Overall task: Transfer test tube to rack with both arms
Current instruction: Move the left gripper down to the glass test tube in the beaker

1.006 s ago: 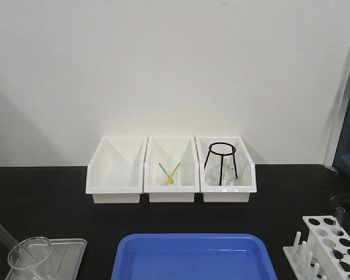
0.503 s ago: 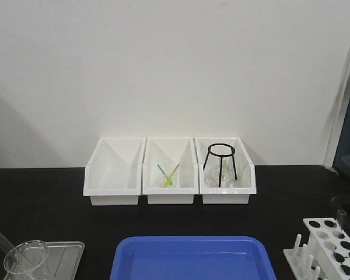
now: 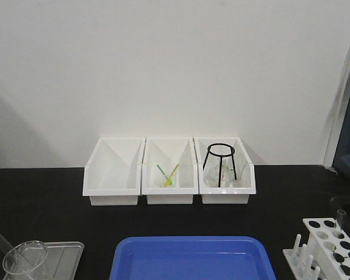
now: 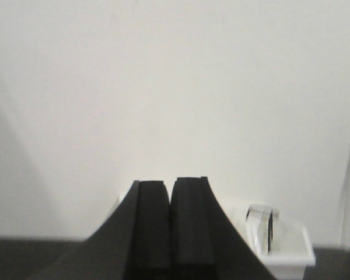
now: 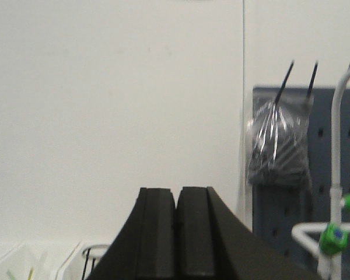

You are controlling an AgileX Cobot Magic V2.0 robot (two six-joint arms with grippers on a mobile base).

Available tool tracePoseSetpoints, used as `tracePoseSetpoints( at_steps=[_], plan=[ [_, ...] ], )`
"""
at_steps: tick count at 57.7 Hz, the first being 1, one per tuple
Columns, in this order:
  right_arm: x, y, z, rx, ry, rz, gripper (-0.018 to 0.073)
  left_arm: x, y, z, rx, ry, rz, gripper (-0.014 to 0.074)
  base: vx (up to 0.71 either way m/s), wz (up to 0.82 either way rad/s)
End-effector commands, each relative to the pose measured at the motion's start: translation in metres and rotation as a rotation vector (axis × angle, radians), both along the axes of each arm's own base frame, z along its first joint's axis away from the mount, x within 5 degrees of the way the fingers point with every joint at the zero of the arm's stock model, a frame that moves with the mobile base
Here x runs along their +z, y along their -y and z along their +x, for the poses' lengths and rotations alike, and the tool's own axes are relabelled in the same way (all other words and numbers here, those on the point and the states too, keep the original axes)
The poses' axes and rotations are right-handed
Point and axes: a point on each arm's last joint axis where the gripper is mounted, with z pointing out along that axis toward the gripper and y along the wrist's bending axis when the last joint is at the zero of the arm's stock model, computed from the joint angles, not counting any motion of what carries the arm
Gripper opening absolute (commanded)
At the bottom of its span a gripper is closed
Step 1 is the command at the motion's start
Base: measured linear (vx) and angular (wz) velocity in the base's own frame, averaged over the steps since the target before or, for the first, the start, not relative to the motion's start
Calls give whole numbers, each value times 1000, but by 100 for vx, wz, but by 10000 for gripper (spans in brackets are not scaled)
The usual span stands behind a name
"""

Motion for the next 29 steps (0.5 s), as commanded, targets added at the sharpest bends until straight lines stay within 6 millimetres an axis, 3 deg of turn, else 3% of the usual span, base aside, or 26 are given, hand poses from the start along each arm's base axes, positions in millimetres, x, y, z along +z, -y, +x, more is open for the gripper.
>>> tracePoseSetpoints(
  at_steps=[1,5,13,19,29],
  plan=[
    [53,1,9,-36,77,-76,-11,53,-1,-7,18,133,18,4,0,-1],
    [73,2,27,-37,52,-77,-11,86,0,0,38,124,66,4,0,-1],
    [89,4,75,-33,-22,-73,-11,125,5,44,40,37,91,4,0,0],
    [85,6,104,-31,-84,-70,-11,135,10,81,36,-41,100,4,0,0],
    [72,8,134,-29,-139,-68,-4,128,14,118,30,-145,111,6,0,0]
  ],
)
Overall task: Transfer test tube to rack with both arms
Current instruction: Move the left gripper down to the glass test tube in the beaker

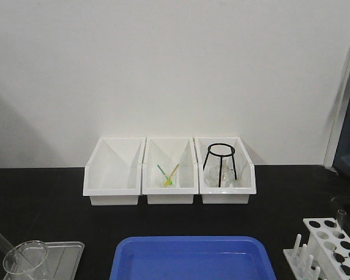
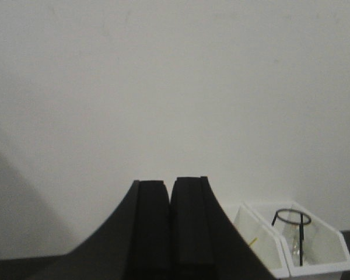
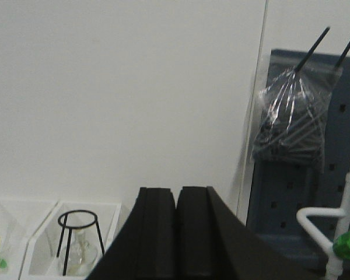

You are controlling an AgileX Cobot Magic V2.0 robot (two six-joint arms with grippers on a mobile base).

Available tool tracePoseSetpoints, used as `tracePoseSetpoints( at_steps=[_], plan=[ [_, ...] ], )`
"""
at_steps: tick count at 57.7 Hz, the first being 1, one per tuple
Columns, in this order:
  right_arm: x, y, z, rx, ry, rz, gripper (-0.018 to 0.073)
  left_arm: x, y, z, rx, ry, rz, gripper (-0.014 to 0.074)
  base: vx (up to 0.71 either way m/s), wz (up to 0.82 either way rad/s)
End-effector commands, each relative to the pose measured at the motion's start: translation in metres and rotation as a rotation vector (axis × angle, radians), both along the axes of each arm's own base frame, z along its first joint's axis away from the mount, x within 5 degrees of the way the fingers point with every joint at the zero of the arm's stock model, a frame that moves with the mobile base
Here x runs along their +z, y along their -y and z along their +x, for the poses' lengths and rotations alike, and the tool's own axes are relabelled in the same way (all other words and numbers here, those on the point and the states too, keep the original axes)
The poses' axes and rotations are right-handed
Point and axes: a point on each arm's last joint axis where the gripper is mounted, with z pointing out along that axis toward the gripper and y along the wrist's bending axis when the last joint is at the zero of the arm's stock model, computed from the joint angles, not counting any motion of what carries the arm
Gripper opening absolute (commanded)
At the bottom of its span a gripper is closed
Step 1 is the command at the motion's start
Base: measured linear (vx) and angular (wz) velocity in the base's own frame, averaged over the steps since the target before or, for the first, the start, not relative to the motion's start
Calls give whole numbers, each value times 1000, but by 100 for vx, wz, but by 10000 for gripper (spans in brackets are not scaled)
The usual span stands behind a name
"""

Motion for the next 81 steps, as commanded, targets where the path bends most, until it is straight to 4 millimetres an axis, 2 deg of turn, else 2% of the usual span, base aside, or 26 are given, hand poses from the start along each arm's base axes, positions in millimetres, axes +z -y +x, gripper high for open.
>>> tracePoseSetpoints(
  at_steps=[1,8,15,21,29,33,41,51,58,64,73,81],
  plan=[
    [19,1,5,-6,126,-17,-1,14,1,11,3,61,-10,8,0,0],
    [17,1,8,-6,114,-15,40,10,2,19,3,33,-6,43,0,0],
    [16,1,8,-6,111,-15,127,7,2,22,3,20,-5,132,0,0],
    [15,1,8,-5,103,-12,258,7,2,23,3,16,-9,248,0,0],
    [16,1,8,-4,107,-6,494,6,2,23,3,3,-10,442,0,0],
    [16,1,8,-4,115,-7,587,6,2,23,3,4,-10,512,0,0],
    [18,1,7,-4,136,-8,678,7,2,23,3,18,-11,588,0,0],
    [18,1,7,-4,135,-8,662,9,2,22,-16,28,-119,587,0,0],
    [17,1,8,-4,125,-7,626,-8,2,24,-33,-38,-232,587,0,0],
    [17,1,8,-4,123,-7,582,-46,2,25,-33,-154,-338,587,0,0],
    [17,1,8,-4,116,-7,517,-111,-3,15,7,-265,-674,587,0,0],
    [17,1,8,-4,117,-7,473,-143,-12,10,99,-258,-767,587,0,0]
  ],
)
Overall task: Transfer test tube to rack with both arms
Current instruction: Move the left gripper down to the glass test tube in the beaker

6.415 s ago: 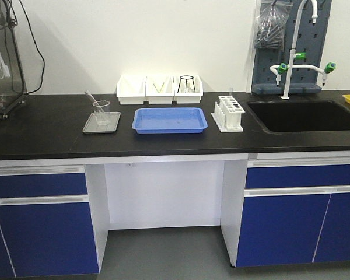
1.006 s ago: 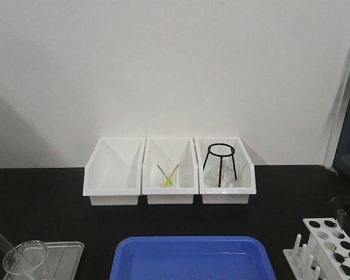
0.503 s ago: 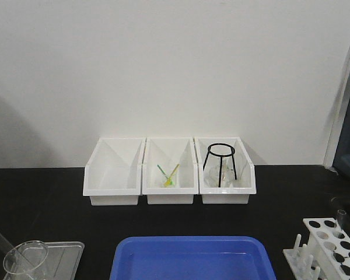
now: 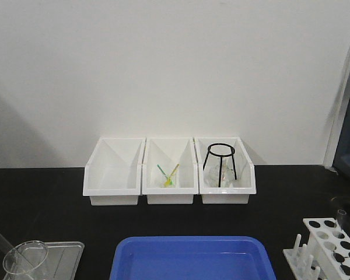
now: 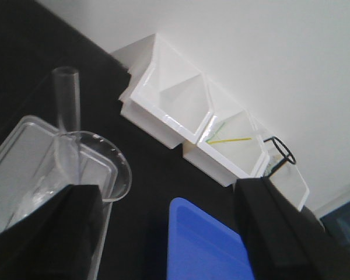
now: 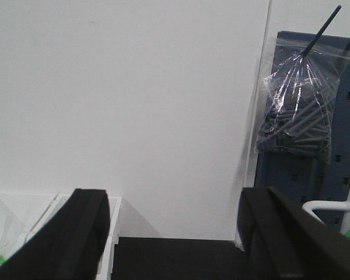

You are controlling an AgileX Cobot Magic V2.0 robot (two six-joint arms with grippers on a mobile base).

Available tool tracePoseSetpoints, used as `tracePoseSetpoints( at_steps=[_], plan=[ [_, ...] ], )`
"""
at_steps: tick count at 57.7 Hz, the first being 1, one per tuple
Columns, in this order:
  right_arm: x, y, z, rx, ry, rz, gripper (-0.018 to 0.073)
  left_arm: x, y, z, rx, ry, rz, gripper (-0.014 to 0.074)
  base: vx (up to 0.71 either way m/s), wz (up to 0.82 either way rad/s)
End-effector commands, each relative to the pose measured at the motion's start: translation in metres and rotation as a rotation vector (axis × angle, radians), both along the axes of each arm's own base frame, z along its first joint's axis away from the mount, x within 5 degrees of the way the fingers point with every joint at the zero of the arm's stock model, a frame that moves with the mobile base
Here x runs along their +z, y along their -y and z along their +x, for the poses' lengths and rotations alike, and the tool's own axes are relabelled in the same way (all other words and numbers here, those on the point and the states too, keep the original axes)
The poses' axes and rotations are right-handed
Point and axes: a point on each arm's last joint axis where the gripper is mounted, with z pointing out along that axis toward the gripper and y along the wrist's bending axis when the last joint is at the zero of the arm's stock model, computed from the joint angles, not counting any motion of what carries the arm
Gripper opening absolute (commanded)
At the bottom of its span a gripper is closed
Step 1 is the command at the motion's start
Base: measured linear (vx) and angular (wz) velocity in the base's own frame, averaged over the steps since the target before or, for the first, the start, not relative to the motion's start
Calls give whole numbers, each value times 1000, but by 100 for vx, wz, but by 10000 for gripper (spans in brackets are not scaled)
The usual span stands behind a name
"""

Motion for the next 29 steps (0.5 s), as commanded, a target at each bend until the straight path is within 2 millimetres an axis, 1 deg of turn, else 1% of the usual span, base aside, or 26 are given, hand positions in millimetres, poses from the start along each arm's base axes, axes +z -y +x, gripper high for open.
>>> tracePoseSetpoints(
  at_steps=[1,7,12,17,22,29],
  plan=[
    [21,1,-3,-5,121,-11,469,6,-8,4,99,131,-71,587,0,0],
    [21,1,-3,-5,121,-11,453,1,-12,13,150,109,-43,587,0,0],
    [21,1,-3,-5,121,-11,452,-1,-14,25,185,102,19,587,0,0],
    [21,1,-3,-5,121,-11,452,-5,-15,42,221,53,37,587,0,0],
    [21,1,-3,-5,121,-11,452,-11,-14,62,214,-2,104,587,0,0],
    [21,1,-3,-5,121,-11,452,-12,-11,85,202,-24,150,587,0,0]
  ],
)
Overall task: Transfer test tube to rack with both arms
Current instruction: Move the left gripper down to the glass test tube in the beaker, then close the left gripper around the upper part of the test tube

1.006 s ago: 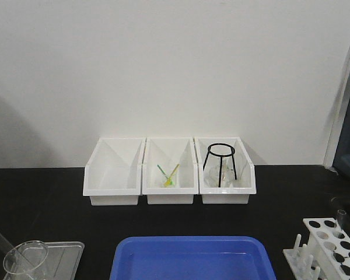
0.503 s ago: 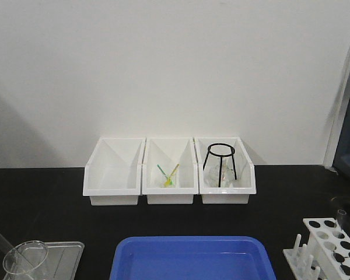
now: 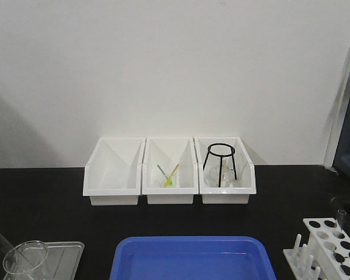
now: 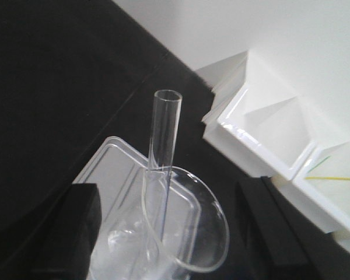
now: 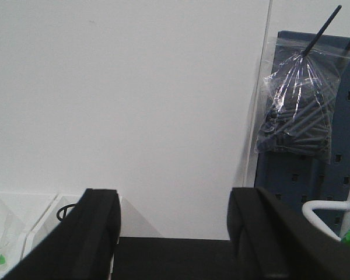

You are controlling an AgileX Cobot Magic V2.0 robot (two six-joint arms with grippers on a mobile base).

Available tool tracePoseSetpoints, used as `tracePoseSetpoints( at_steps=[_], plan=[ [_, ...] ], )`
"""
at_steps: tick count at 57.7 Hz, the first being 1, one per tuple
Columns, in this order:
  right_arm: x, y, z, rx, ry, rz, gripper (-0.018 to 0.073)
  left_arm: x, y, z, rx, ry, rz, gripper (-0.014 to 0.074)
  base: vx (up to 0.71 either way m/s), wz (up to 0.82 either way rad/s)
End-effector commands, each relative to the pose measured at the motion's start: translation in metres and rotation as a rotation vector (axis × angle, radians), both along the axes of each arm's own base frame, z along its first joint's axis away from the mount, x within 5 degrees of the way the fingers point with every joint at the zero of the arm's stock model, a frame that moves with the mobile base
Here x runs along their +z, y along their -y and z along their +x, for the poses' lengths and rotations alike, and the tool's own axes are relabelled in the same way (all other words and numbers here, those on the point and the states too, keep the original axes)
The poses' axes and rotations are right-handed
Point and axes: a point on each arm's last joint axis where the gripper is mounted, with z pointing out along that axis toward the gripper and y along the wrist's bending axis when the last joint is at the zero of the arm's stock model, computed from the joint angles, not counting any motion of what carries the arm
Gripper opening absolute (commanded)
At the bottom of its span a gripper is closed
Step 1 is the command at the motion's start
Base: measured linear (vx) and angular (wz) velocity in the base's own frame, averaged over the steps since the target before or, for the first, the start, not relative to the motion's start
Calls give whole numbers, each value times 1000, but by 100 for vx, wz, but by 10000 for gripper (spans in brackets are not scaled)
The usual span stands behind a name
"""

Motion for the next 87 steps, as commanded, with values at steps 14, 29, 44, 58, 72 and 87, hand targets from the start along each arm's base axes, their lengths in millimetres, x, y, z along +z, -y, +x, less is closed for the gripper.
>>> tracePoseSetpoints(
  at_steps=[14,29,44,58,72,87],
  plan=[
    [21,1,-3,-5,121,-11,452,17,-1,46,42,133,116,587,0,0],
    [21,1,-3,-5,121,-11,452,3,-3,53,59,119,172,587,0,0],
    [21,1,-3,-5,121,-12,452,-8,-7,59,105,130,194,587,0,0],
    [21,1,-3,-6,121,-15,452,-11,-8,62,120,165,229,587,0,0],
    [21,1,-3,-6,120,-18,452,-13,-5,70,91,169,248,587,0,0],
    [21,1,-3,-6,119,-18,452,-8,-3,82,86,181,234,587,0,0]
  ],
)
